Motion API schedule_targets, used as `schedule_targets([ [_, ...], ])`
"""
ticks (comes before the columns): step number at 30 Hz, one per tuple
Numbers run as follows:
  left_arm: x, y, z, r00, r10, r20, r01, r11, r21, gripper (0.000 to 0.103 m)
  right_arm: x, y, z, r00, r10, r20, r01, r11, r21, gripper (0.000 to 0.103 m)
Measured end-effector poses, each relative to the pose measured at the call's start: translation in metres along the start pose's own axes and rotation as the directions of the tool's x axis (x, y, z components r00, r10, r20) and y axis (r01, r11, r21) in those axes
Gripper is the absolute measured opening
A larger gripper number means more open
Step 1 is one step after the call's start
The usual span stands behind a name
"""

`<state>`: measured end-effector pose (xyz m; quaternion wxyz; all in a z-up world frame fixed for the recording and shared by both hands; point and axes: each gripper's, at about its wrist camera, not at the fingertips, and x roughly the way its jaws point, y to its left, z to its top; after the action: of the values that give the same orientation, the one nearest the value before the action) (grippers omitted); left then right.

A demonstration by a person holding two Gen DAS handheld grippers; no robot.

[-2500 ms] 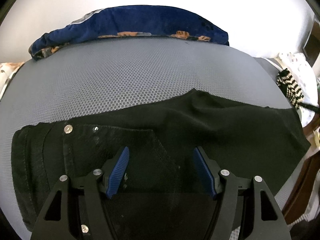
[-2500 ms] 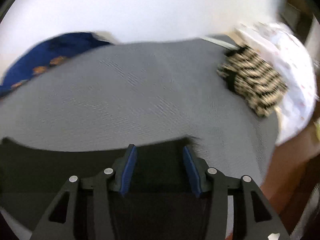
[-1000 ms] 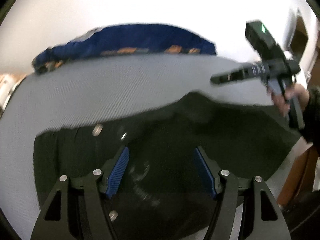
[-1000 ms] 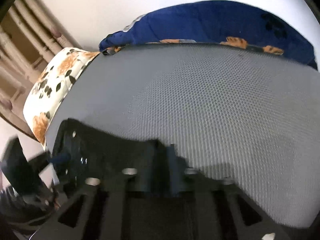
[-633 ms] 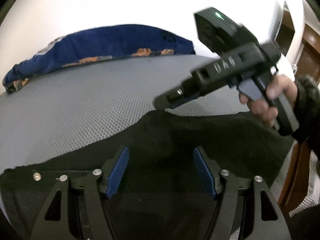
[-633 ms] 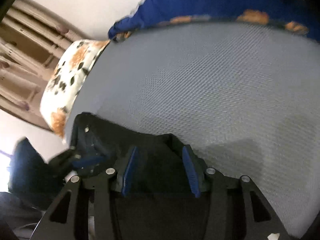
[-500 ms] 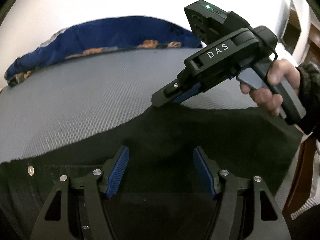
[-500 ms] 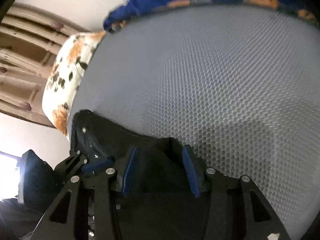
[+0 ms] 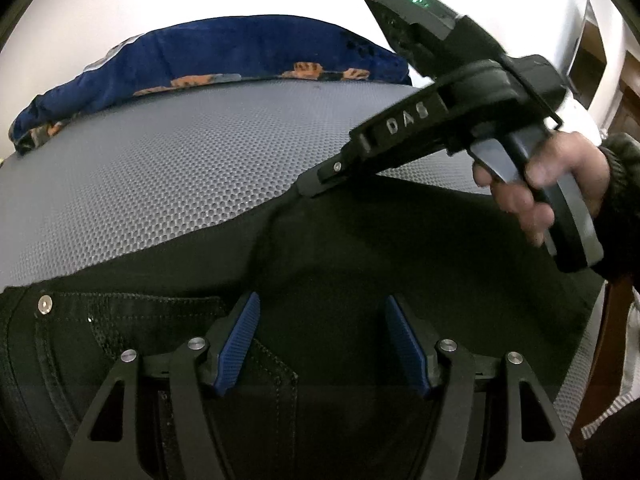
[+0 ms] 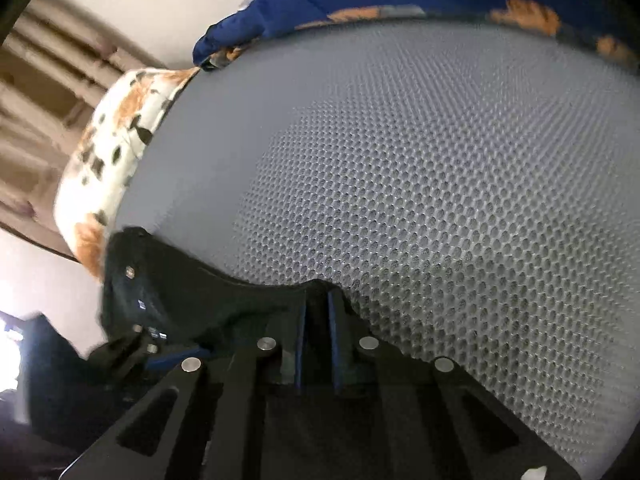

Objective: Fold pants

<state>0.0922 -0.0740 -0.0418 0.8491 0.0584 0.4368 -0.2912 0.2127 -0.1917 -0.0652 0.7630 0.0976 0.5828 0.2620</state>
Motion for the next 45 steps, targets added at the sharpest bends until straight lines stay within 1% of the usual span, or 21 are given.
schedule_targets([
  [2, -0.004, 0.0, 0.009, 1.0, -0.008, -0.005, 0.008, 1.0, -0.012, 0.066, -0.01, 0.003, 0.0, 1.0, 0.004, 0.007, -0.004, 1.0, 0.01, 0.02],
  [3, -0.007, 0.002, 0.015, 1.0, -0.011, 0.008, 0.011, 1.0, -0.017, 0.066, -0.017, 0.003, 0.0, 0.999, 0.013, 0.032, -0.014, 1.0, 0.028, 0.021],
  [6, -0.02, 0.001, 0.03, 0.998, -0.022, 0.067, 0.024, 0.999, -0.023, 0.066, -0.055, 0.003, -0.009, 0.99, -0.016, 0.142, 0.01, 0.999, 0.047, 0.023],
  [10, -0.008, -0.005, 0.054, 0.996, -0.054, 0.066, 0.054, 0.999, -0.002, 0.063, -0.099, 0.002, -0.036, 0.962, -0.16, 0.222, 0.15, 0.987, 0.061, 0.027],
  [12, 0.01, -0.01, 0.064, 0.998, -0.058, 0.037, 0.057, 0.998, 0.025, 0.055, -0.111, -0.001, -0.054, 0.949, -0.216, 0.229, 0.201, 0.976, 0.084, 0.027],
  [14, 0.027, -0.013, 0.069, 0.997, -0.082, 0.0, 0.082, 0.996, 0.026, 0.034, -0.118, -0.003, -0.072, 0.931, -0.283, 0.229, 0.268, 0.959, 0.098, 0.027],
  [15, 0.037, -0.013, 0.071, 0.996, -0.087, -0.026, 0.087, 0.996, 0.019, 0.031, -0.118, -0.004, -0.081, 0.922, -0.315, 0.224, 0.299, 0.949, 0.104, 0.027],
  [17, 0.05, -0.01, 0.073, 0.996, -0.086, -0.038, 0.086, 0.996, 0.01, 0.021, -0.114, -0.009, -0.097, 0.917, -0.34, 0.208, 0.32, 0.939, 0.124, 0.027],
  [19, 0.057, -0.007, 0.075, 0.996, -0.08, -0.051, 0.079, 0.997, -0.006, 0.017, -0.105, -0.015, -0.108, 0.907, -0.377, 0.185, 0.356, 0.924, 0.139, 0.027],
  [20, 0.059, -0.004, 0.075, 0.995, -0.08, -0.057, 0.079, 0.997, -0.016, 0.013, -0.102, -0.019, -0.113, 0.899, -0.399, 0.182, 0.378, 0.915, 0.139, 0.027],
  [22, 0.066, 0.002, 0.075, 0.994, -0.085, -0.064, 0.082, 0.996, -0.046, 0.01, -0.094, -0.026, -0.115, 0.867, -0.465, 0.182, 0.445, 0.885, 0.138, 0.027],
  [23, 0.068, 0.003, 0.076, 0.994, -0.086, -0.064, 0.083, 0.995, -0.054, 0.01, -0.091, -0.032, -0.116, 0.858, -0.482, 0.175, 0.463, 0.875, 0.144, 0.025],
  [24, 0.068, 0.003, 0.076, 0.995, -0.082, -0.062, 0.079, 0.995, -0.053, 0.01, -0.091, -0.038, -0.116, 0.854, -0.479, 0.203, 0.453, 0.876, 0.164, 0.025],
  [28, 0.069, -0.003, 0.079, 0.997, -0.049, -0.063, 0.047, 0.998, -0.042, 0.009, -0.099, -0.051, -0.114, 0.855, -0.475, 0.208, 0.435, 0.875, 0.213, 0.025],
  [32, 0.052, -0.017, 0.077, 0.999, -0.03, -0.036, 0.03, 1.0, -0.002, 0.011, -0.124, -0.053, -0.125, 0.851, -0.465, 0.244, 0.403, 0.876, 0.265, 0.032],
  [33, 0.045, -0.021, 0.073, 0.998, -0.042, -0.036, 0.043, 0.999, 0.007, 0.012, -0.13, -0.052, -0.131, 0.846, -0.474, 0.246, 0.409, 0.871, 0.27, 0.036],
  [35, 0.033, -0.023, 0.064, 0.998, -0.049, -0.032, 0.049, 0.999, 0.018, 0.018, -0.137, -0.051, -0.145, 0.837, -0.491, 0.242, 0.426, 0.862, 0.274, 0.037],
  [39, 0.03, -0.017, 0.042, 0.998, 0.004, -0.067, -0.001, 0.999, 0.04, 0.019, -0.139, -0.064, -0.169, 0.814, -0.55, 0.187, 0.484, 0.82, 0.307, 0.037],
  [41, 0.033, -0.008, 0.034, 0.996, 0.005, -0.086, -0.003, 1.0, 0.024, 0.019, -0.143, -0.076, -0.177, 0.801, -0.57, 0.184, 0.495, 0.803, 0.332, 0.035],
  [43, 0.031, -0.005, 0.034, 0.997, 0.004, -0.079, -0.003, 1.0, 0.013, 0.019, -0.155, -0.085, -0.18, 0.81, -0.553, 0.195, 0.462, 0.806, 0.37, 0.035],
  [45, 0.028, -0.006, 0.036, 0.996, 0.016, -0.086, -0.017, 1.0, -0.01, 0.019, -0.17, -0.089, -0.184, 0.806, -0.557, 0.2, 0.449, 0.796, 0.406, 0.038],
])
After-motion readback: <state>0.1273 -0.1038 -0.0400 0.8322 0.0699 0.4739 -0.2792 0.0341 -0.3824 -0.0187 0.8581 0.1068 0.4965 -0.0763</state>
